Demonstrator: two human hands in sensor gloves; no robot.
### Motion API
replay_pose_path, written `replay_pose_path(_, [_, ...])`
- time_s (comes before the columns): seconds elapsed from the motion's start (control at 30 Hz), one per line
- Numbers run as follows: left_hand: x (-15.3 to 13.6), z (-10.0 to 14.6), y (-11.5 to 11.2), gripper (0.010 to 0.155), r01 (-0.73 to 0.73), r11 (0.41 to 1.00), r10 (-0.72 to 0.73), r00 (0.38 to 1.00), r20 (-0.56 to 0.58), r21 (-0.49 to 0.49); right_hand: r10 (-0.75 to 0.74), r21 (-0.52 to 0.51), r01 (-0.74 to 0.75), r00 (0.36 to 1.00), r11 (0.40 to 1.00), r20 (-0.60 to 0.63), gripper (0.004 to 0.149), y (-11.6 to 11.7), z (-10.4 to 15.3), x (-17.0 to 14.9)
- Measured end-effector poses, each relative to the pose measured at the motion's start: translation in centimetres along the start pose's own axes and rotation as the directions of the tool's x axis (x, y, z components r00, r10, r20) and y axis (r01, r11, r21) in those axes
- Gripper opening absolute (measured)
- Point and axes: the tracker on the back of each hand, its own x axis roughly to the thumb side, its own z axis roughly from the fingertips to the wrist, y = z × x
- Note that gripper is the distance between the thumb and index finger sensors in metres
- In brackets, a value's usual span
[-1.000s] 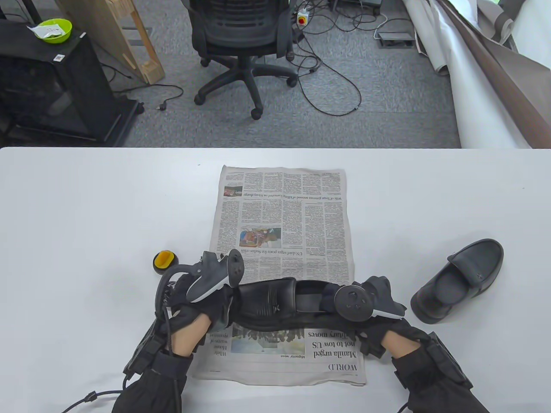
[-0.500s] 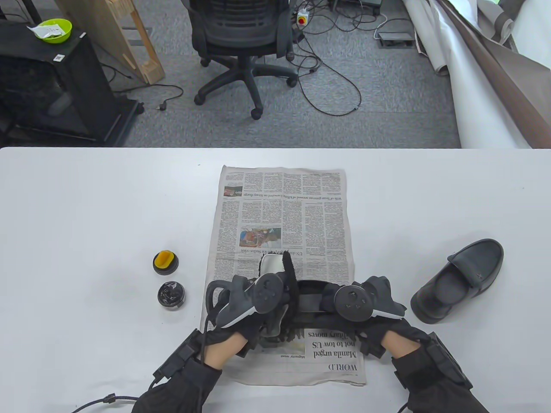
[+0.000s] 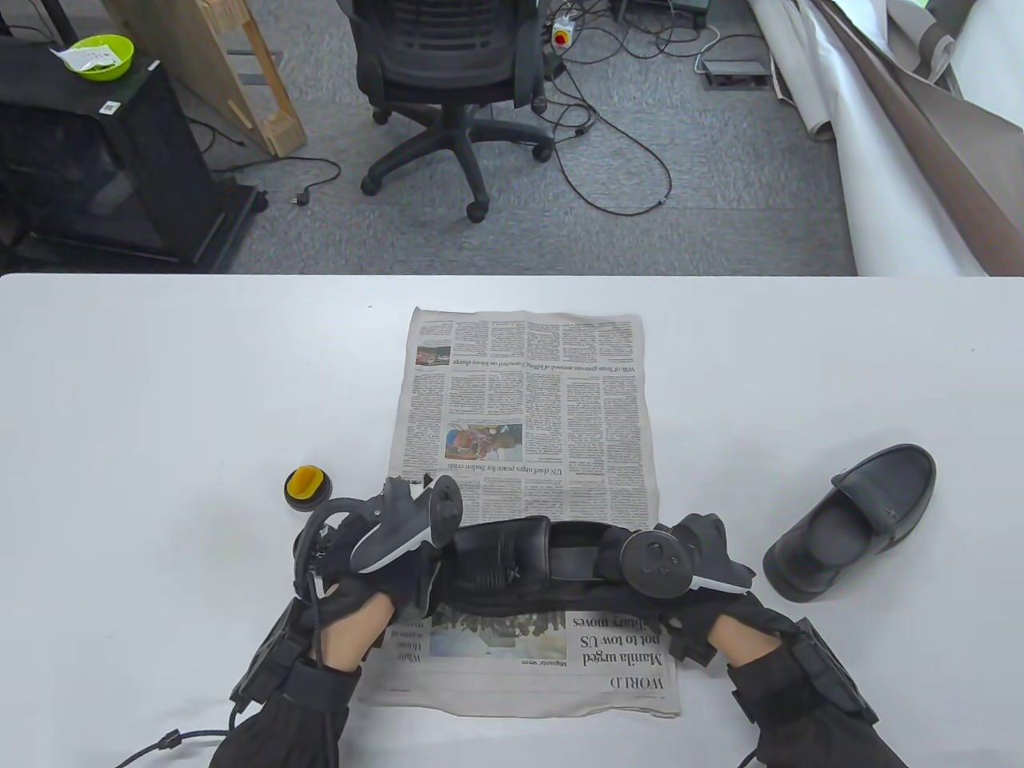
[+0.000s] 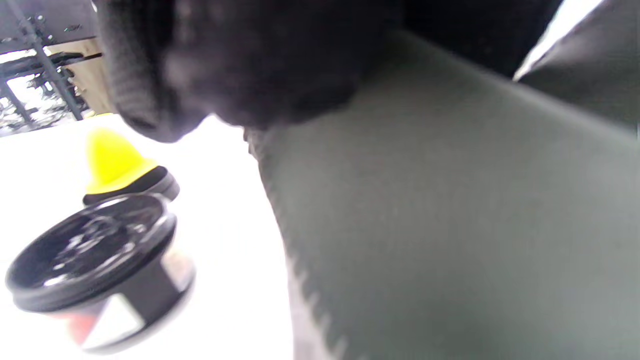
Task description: Dip and apply built-in sponge shoe polish on shoes
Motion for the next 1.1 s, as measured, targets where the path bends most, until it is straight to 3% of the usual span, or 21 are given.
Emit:
replay_pose_path(0.13, [0.3, 0.4, 0.3, 0.055, -0.089, 0.993, 0.083, 0.993, 0.082, 0.071, -0.002, 0.001, 0.002, 1.0, 1.0, 0.001, 0.04, 0.0, 0.0, 0.0])
replay_pose_path(0.23, [2.6, 1.5, 0.7, 0.056, -0.32, 0.933, 0.275, 0.93, 0.244, 0.168, -0.003, 0.001, 0.003, 1.0, 1.0, 0.003, 0.04, 0.0, 0.0, 0.0])
replay_pose_path(0.3, [4.4, 2.2, 0.7, 0.056, -0.374, 0.901, 0.296, 0.9, 0.32, 0.221, -0.004, 0.001, 0.004, 1.0, 1.0, 0.003, 0.04, 0.0, 0.0, 0.0])
replay_pose_path(0.47, [7.6, 3.0, 0.3, 0.06, -0.248, 0.909, 0.156, 0.948, 0.279, 0.335, -0.002, 0.0, 0.002, 1.0, 1.0, 0.004, 0.04, 0.0, 0.0, 0.0])
replay_pose_path(0.8, [4.2, 0.9, -0.1, 0.062, -0.123, 0.989, 0.109, 0.984, 0.143, 0.088, -0.006, 0.002, 0.006, 1.0, 1.0, 0.008, 0.04, 0.0, 0.0, 0.0])
replay_pose_path(0.9, [2.9, 0.5, 0.0, 0.063, -0.052, 0.998, 0.047, 0.992, 0.113, 0.044, -0.004, 0.002, 0.004, 1.0, 1.0, 0.006, 0.04, 0.0, 0.0, 0.0])
replay_pose_path(1.1, [0.1, 0.0, -0.1, 0.063, -0.057, 0.998, 0.058, 0.996, 0.065, -0.016, 0.003, -0.001, -0.003, 1.0, 1.0, 0.002, 0.04, 0.0, 0.0, 0.0])
